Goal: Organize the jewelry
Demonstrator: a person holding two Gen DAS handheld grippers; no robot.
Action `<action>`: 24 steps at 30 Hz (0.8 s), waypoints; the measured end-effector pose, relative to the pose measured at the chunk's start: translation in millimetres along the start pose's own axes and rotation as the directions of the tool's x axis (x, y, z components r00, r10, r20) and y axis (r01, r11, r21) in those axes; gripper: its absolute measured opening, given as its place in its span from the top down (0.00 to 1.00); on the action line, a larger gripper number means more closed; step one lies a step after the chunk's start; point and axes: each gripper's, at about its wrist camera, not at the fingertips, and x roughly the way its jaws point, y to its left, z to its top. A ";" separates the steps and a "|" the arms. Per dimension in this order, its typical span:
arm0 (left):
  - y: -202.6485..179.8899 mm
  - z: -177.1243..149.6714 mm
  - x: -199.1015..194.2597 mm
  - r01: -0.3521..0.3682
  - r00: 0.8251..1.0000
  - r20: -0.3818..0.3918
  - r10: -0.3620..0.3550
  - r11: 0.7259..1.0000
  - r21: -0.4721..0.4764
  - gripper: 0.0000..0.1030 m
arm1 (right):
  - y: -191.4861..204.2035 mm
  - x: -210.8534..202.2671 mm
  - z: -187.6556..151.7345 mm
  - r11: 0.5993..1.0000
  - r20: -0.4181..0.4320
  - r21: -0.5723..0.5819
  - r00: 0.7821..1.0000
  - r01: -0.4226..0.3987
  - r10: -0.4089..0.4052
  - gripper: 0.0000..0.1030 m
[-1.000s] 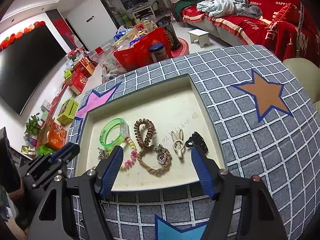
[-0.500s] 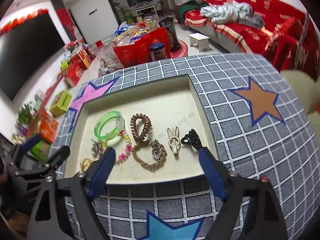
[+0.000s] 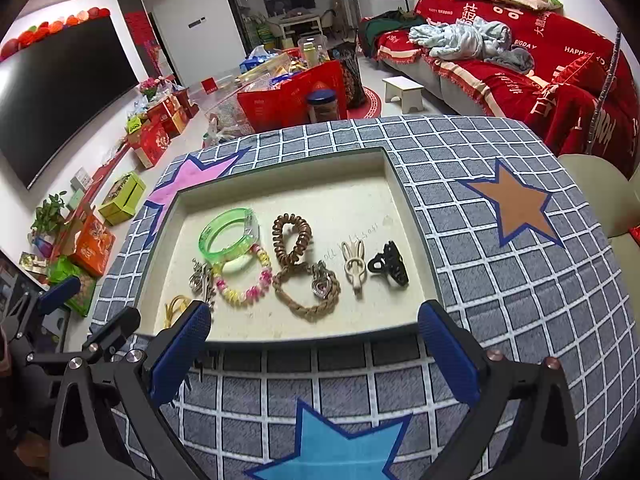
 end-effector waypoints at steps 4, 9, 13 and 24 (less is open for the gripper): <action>-3.9 -18.1 -11.8 -0.010 1.000 0.022 0.010 1.000 -0.010 0.00 | 4.6 -10.8 -17.3 0.999 0.044 -0.034 0.999 0.031 -0.029 0.00; -4.7 -42.5 -27.2 -0.006 0.998 0.063 0.010 0.998 -0.065 0.00 | 6.2 -23.7 -39.2 0.996 0.116 -0.049 0.991 0.076 -0.070 0.00; -5.6 -55.1 -33.2 -0.012 0.996 0.090 0.020 0.995 -0.096 0.00 | 6.2 -33.1 -50.0 0.994 0.170 -0.048 0.981 0.100 -0.091 0.00; -11.3 -60.6 -46.0 -0.040 0.990 0.125 0.057 0.990 -0.132 0.00 | 12.8 -44.9 -56.0 0.989 0.232 -0.073 0.966 0.131 -0.111 0.00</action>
